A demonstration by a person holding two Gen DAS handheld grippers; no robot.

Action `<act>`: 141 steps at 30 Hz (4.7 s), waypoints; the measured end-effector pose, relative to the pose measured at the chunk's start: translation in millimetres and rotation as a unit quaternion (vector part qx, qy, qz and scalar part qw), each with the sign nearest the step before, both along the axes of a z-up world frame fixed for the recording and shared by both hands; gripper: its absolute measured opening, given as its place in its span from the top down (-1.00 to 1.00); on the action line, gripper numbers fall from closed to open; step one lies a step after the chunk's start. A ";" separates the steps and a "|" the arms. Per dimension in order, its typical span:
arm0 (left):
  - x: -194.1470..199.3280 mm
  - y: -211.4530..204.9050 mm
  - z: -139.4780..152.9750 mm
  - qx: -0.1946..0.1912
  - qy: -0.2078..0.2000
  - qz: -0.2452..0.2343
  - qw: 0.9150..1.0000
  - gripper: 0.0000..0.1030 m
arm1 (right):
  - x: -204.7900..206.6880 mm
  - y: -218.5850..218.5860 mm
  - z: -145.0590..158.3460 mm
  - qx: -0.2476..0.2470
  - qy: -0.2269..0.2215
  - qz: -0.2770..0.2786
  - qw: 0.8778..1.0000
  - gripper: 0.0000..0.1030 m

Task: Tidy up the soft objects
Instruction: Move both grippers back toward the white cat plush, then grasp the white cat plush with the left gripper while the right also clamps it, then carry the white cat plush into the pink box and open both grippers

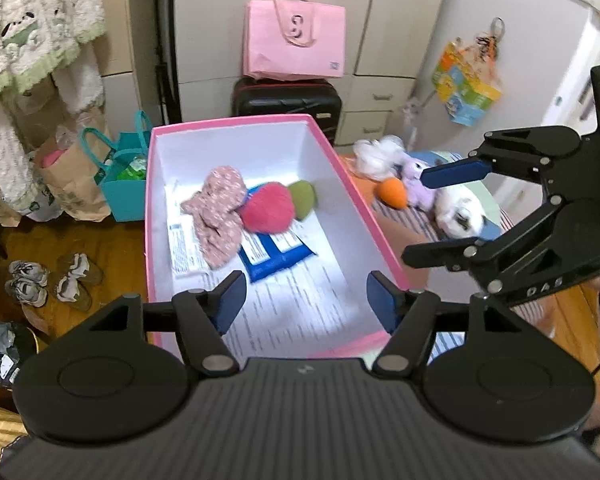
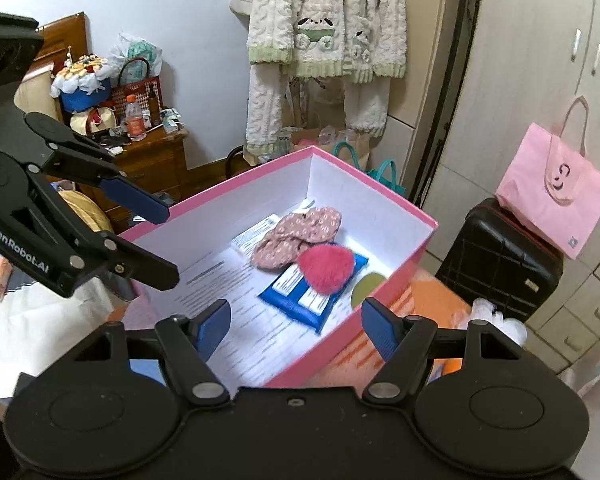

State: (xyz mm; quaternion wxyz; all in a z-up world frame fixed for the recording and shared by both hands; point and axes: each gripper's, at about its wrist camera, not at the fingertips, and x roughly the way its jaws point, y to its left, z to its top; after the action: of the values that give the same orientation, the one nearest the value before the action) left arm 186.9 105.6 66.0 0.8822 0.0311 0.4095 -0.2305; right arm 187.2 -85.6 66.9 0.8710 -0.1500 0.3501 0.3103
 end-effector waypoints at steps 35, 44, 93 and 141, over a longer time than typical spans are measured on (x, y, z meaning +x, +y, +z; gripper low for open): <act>-56.1 -140.3 -27.3 0.040 0.032 -0.115 0.992 -0.40 | -111.0 -193.4 -51.0 0.055 -0.019 -0.124 0.991 -0.52; -31.6 -178.1 -42.7 0.002 0.019 -0.119 0.993 -0.40 | -94.4 -208.5 -84.6 0.046 -0.059 -0.110 0.991 -0.58; 74.7 -249.4 -155.2 -0.185 0.006 -0.077 0.980 -0.14 | 10.7 -200.4 -175.9 0.107 -0.045 -0.195 0.974 -0.42; -77.3 -108.1 -75.1 -0.131 0.039 -0.060 0.989 -0.14 | -109.7 -63.2 -95.8 0.080 0.049 -0.103 0.990 -0.39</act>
State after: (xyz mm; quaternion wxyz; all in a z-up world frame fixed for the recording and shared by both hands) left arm 109.6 -2.5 -9.1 0.8463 -0.0694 0.4076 -0.3357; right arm 77.5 -148.8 -28.9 0.8894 -0.0275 0.3800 0.2527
